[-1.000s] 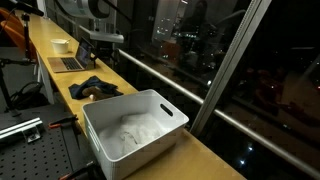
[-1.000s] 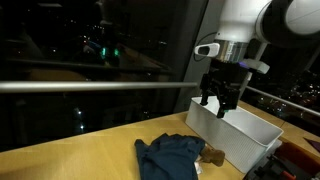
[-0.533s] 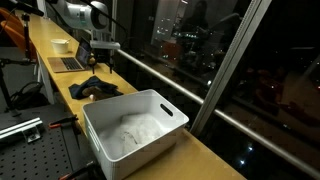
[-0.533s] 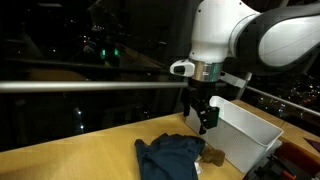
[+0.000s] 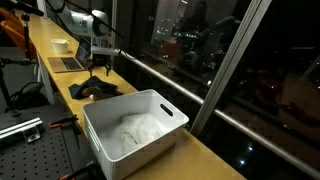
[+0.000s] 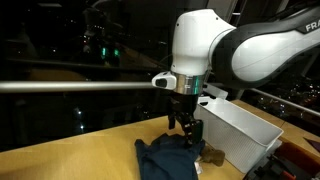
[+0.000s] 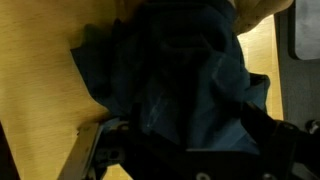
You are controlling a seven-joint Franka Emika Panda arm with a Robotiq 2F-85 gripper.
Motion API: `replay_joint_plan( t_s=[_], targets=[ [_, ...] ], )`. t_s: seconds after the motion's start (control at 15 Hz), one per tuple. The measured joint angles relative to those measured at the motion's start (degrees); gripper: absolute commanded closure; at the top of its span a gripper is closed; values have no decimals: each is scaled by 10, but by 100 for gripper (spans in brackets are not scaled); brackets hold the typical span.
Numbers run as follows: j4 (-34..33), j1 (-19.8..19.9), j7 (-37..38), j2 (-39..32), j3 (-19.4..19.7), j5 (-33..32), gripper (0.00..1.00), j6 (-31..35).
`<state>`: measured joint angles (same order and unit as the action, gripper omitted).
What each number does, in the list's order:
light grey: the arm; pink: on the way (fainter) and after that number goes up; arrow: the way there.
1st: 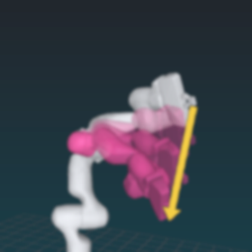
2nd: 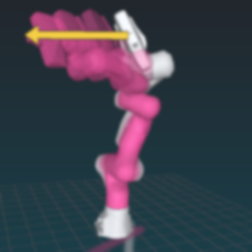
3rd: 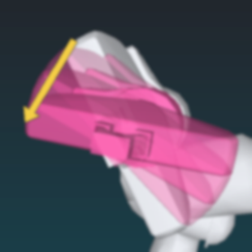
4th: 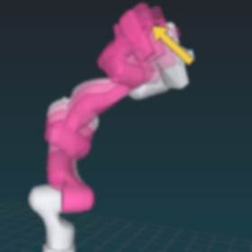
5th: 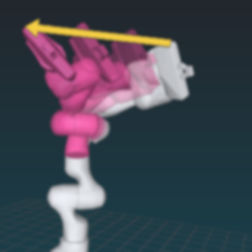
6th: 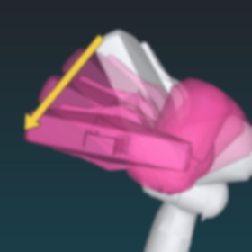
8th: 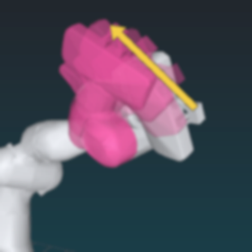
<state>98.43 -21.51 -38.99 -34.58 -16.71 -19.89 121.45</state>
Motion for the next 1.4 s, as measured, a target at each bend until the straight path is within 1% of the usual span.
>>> replay_joint_plan(
  t_s=[0.4,0.47,0.53,0.67,0.73,0.93,1.0,1.13,1.2,1.33,1.4],
  targets=[
    [-9,7,-23,-31,-1,36,0,2],
    [-10,7,-26,-37,-1,41,25,2],
    [-12,8,-26,-42,-1,46,26,2],
    [-16,12,-26,-49,-2,59,42,2],
    [-17,16,-26,-51,-2,64,51,2],
    [-20,27,-26,-51,-2,74,73,2],
    [-20,31,-26,-51,-3,79,81,2],
    [-20,40,-26,-48,-5,86,95,4],
    [-18,46,-26,-46,-7,92,99,9],
    [-8,60,-27,-37,-11,104,100,23],
    [0,68,-28,-30,-13,110,98,30]
  ],
)
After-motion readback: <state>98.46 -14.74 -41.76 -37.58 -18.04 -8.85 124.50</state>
